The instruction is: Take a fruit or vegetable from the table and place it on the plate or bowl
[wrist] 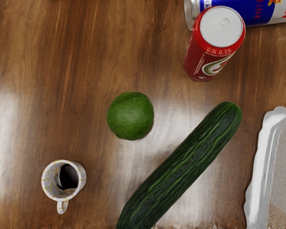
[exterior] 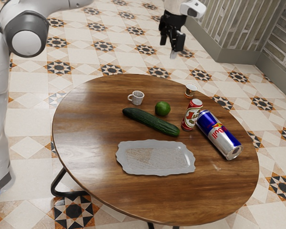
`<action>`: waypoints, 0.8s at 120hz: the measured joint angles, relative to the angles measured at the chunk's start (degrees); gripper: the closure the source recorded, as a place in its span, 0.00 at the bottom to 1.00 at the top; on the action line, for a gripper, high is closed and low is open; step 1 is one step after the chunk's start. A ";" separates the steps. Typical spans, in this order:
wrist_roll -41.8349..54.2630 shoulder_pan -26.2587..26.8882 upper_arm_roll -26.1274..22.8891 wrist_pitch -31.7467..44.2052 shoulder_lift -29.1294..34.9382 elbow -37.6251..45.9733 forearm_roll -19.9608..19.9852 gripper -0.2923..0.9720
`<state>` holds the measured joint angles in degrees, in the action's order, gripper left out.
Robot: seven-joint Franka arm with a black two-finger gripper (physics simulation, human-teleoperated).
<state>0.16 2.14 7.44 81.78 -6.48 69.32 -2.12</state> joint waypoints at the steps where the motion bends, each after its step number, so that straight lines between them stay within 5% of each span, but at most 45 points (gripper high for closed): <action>1: 0.00 0.03 0.01 -0.11 -0.01 -0.02 -0.02 0.23; 28: 0.06 0.59 0.08 -1.98 0.34 -0.59 -0.20 0.23; 50: 0.15 -1.88 -2.52 -3.00 7.32 -10.52 -0.29 0.23; 96: 0.20 -10.44 -3.35 -0.36 -8.98 -7.56 4.34 0.23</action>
<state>0.36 -8.30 4.09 81.43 -15.46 61.76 2.21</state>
